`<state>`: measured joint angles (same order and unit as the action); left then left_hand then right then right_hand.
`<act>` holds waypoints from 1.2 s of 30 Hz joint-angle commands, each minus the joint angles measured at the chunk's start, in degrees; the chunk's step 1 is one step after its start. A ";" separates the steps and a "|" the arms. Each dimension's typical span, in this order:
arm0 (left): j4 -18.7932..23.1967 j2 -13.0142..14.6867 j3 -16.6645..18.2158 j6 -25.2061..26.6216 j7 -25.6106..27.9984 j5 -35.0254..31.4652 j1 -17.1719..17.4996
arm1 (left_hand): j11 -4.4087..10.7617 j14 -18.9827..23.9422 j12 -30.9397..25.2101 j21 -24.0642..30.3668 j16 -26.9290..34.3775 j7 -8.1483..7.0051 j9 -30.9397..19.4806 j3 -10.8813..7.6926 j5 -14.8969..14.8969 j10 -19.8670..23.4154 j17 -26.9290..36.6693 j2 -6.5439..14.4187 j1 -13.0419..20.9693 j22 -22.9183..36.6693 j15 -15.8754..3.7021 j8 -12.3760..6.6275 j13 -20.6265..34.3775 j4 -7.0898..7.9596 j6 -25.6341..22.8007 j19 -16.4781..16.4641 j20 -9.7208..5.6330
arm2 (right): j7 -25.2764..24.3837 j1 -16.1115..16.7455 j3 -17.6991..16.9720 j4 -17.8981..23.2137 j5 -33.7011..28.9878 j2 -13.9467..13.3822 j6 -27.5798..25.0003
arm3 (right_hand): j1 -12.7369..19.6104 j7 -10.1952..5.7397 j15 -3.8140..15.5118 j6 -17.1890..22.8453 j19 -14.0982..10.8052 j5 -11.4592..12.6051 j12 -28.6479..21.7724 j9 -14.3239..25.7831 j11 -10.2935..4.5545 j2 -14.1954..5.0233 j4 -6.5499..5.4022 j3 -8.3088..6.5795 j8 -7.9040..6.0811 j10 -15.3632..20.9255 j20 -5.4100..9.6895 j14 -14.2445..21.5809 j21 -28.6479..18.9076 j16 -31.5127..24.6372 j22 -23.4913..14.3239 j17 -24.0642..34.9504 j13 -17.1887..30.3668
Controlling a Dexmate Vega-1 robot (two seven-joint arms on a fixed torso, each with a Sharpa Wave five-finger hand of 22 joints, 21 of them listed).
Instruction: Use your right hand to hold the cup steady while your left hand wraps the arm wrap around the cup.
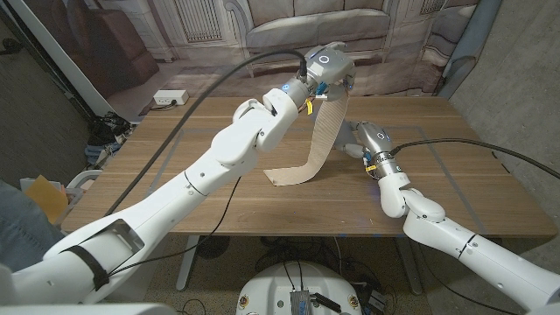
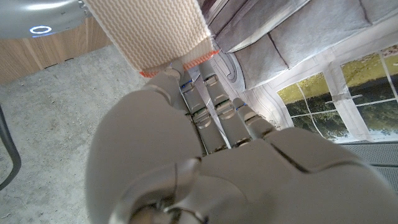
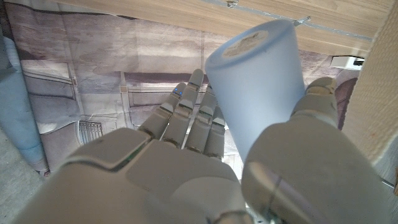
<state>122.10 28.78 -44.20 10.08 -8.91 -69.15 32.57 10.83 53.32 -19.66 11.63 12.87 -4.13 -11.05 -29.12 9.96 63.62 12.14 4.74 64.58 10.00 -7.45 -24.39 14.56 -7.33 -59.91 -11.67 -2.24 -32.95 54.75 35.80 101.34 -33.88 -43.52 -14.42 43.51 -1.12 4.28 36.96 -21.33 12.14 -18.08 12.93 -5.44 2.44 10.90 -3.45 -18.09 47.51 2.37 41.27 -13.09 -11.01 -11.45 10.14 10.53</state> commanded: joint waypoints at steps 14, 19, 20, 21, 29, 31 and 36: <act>-6.76 -5.30 -6.66 -4.02 2.69 -7.00 -5.24 | 0.81 -0.20 -0.12 -0.08 -0.46 -0.64 -0.28 -0.84 0.24 1.11 0.19 -0.17 -0.67 0.17 -3.83 -0.49 19.03 0.06 -0.75 -0.05 -1.86 | -0.24 -1.39 1.58 0.34 -4.47 0.55 4.05 | 13.23 -11.80 7.54 13.35 1.53 -0.47 0.00 0.07 -6.38 -12.25 -3.51 -4.43 -0.15 7.32 1.44 0.64 0.70 0.21 -0.05 0.14 0.18; -9.27 -6.73 -7.22 -3.04 2.09 -7.16 -6.47 | 0.97 -1.06 0.10 -0.19 -0.82 -0.76 -0.28 -1.05 0.23 1.12 0.14 -0.30 -0.83 0.18 -3.79 -0.50 19.04 0.07 -0.67 0.23 -1.67 | -1.44 0.18 0.55 1.91 -4.43 -0.12 4.68 | 13.31 -11.80 7.53 13.63 1.77 -0.55 0.03 0.08 -6.38 -12.17 -3.51 -4.53 -0.21 7.54 1.45 0.60 0.78 0.26 -0.03 0.13 0.18; -9.60 -6.87 -7.21 -2.69 2.07 -7.15 -6.58 | 0.98 -1.22 0.12 -0.20 -0.88 -0.76 -0.28 -1.07 0.23 1.09 0.13 -0.33 -0.85 0.18 -3.78 -0.48 19.05 0.06 -0.62 0.24 -1.61 | -1.84 0.55 0.30 2.19 -4.39 -0.26 4.91 | 13.31 -11.80 7.51 13.69 1.80 -0.57 0.03 0.08 -6.38 -12.16 -3.51 -4.55 -0.22 7.58 1.42 0.61 0.79 0.26 -0.03 0.12 0.18; -9.89 -7.00 -7.16 -2.30 2.04 -7.13 -6.68 | 1.01 -1.47 0.16 -0.21 -0.98 -0.74 -0.28 -1.14 0.23 1.15 0.13 -0.32 -0.88 0.18 -3.79 -0.49 19.04 0.07 -0.62 0.29 -1.60 | -2.29 0.93 0.07 2.46 -4.46 -0.43 5.11 | 13.32 -11.80 7.51 13.73 1.85 -0.57 0.04 0.08 -6.38 -12.16 -3.52 -4.56 -0.23 7.62 1.39 0.60 0.81 0.27 -0.02 0.12 0.18; -12.09 -7.58 -6.14 1.61 1.72 -6.37 -7.22 | 1.00 -2.10 0.45 -0.31 -1.14 -0.77 -0.28 -1.36 0.22 1.08 0.12 -0.41 -1.12 0.19 -3.69 -0.54 19.02 0.15 -0.64 0.60 -1.39 | -4.27 4.10 -2.48 4.45 -3.67 -2.08 6.45 | 13.44 -11.81 7.46 14.22 2.20 -0.70 0.09 0.13 -6.41 -12.08 -3.56 -4.79 -0.33 8.10 1.31 0.65 0.90 0.29 0.02 0.13 0.19; -12.71 -7.67 -5.87 2.69 1.54 -6.07 -7.40 | 1.03 -2.18 0.52 -0.30 -1.14 -0.79 -0.28 -1.44 0.22 1.10 0.11 -0.41 -1.19 0.19 -3.66 -0.57 19.01 0.17 -0.66 0.62 -1.40 | -4.61 4.88 -3.22 4.85 -3.11 -2.33 6.80 | 13.44 -11.81 7.40 14.28 2.23 -0.73 0.11 0.12 -6.43 -11.98 -3.55 -4.79 -0.33 8.19 1.29 0.62 0.91 0.32 0.03 0.12 0.19; -13.62 -7.53 -5.15 5.10 1.60 -4.96 -7.66 | 1.00 -2.24 0.55 -0.28 -1.10 -0.74 -0.28 -1.55 0.21 1.19 0.13 -0.46 -1.31 0.19 -3.64 -0.58 19.10 0.20 -0.64 0.61 -1.33 | -5.64 6.66 -4.80 5.66 -2.28 -2.61 7.07 | 13.49 -11.82 7.39 14.52 2.48 -0.78 0.16 0.14 -6.47 -11.95 -3.58 -4.90 -0.37 8.41 1.24 0.61 0.98 0.34 0.05 0.13 0.20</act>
<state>111.07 21.88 -50.38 10.84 -6.96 -75.48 25.85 10.83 51.34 -18.77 11.63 11.98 -4.73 -11.08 -30.25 9.90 63.62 12.13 4.23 63.58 10.00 -6.96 -24.59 17.89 -7.18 -60.49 -11.22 -2.24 -36.43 57.76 34.11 104.89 -37.53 -44.96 -8.47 44.35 -0.10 4.28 38.01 -19.18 11.47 -17.65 12.92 -4.93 3.29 11.30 -3.85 -18.09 48.04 2.26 41.26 -12.43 -10.80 -11.46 10.15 10.56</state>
